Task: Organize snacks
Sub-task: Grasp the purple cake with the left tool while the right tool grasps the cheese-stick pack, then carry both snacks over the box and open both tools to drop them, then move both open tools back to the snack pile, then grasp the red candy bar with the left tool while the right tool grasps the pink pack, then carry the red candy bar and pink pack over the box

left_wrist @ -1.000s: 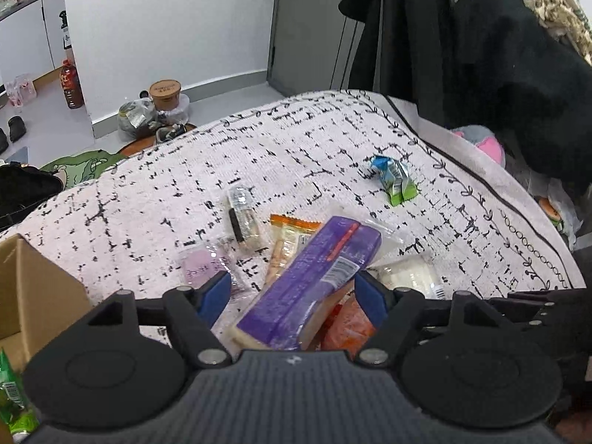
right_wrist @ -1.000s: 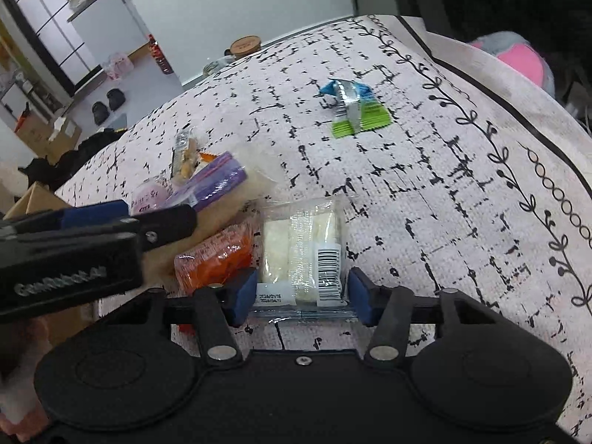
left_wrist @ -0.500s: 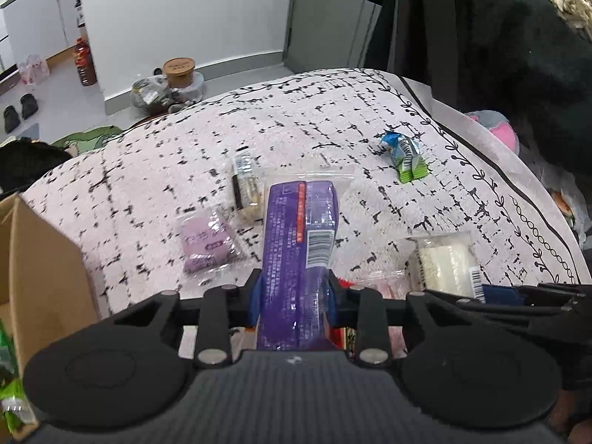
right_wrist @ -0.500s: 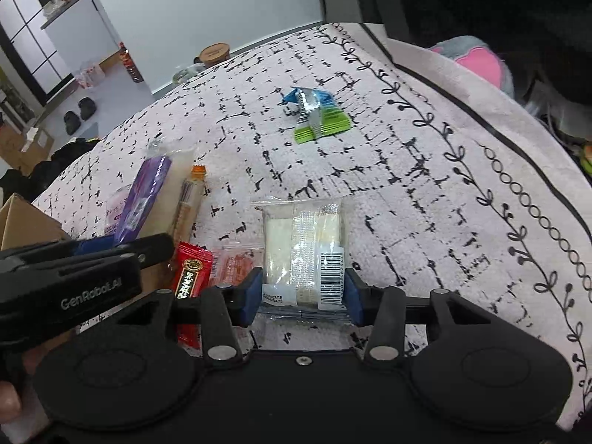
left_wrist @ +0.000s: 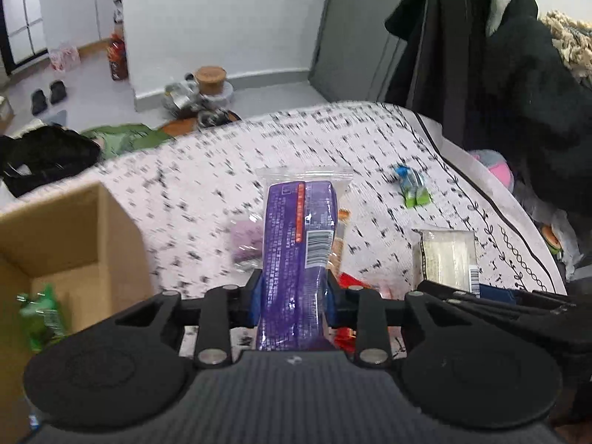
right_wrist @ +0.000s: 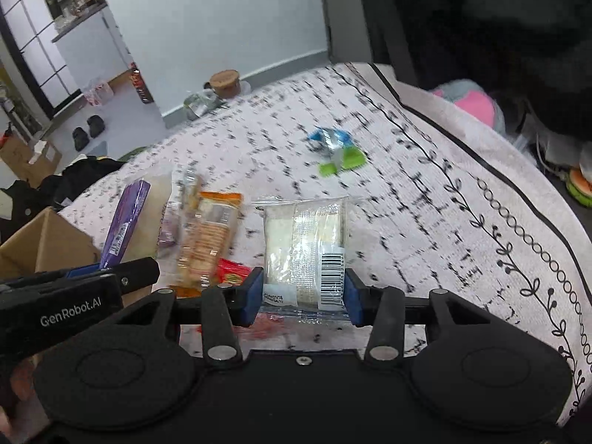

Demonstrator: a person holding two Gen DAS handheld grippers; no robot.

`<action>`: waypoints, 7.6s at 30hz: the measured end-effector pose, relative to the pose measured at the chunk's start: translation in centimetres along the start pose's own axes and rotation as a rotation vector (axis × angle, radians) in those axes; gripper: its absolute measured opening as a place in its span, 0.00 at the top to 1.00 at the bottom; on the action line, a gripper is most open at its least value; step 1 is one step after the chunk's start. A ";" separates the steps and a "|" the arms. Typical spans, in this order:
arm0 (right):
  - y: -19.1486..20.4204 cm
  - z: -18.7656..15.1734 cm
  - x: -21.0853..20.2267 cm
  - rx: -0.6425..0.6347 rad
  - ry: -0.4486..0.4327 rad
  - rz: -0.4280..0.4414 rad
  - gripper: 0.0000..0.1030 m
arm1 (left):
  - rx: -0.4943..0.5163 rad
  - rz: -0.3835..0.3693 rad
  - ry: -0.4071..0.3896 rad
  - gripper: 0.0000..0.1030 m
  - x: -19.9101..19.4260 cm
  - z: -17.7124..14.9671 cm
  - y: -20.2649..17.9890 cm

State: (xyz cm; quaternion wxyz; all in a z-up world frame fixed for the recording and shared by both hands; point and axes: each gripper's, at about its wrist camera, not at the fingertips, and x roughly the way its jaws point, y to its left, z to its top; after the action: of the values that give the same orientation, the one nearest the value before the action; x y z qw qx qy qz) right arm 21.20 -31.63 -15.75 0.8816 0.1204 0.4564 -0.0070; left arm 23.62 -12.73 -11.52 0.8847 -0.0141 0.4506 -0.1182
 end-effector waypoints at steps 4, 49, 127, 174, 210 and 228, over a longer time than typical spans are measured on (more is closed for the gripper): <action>1.5 -0.3 -0.9 -0.018 -0.020 0.024 0.58 | -0.029 0.006 -0.031 0.70 -2.2 0.2 1.2; 19.2 -1.7 -1.8 -0.210 -0.040 0.303 0.58 | -0.218 0.178 -0.142 0.70 -11.1 -4.2 18.7; 0.8 -0.5 -1.6 -0.088 -0.016 -0.051 0.04 | -0.015 0.032 -0.093 0.18 -3.4 -2.9 1.8; -1.1 1.1 6.4 0.026 0.230 0.147 0.60 | 0.028 -0.064 0.135 0.81 6.1 -3.8 -3.1; 7.3 0.9 -1.6 -0.119 0.042 0.087 0.81 | -0.106 -0.042 -0.127 0.81 -5.0 -3.0 4.0; 13.2 0.1 -3.2 -0.175 -0.008 0.158 0.82 | -0.157 0.095 -0.201 0.81 -8.3 -3.7 10.0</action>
State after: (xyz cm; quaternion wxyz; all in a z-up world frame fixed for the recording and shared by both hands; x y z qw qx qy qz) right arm 21.00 -19.18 -10.44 0.8883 0.0785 0.4410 0.1017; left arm 17.89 -0.88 -8.44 0.9261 -0.0740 0.3679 -0.0386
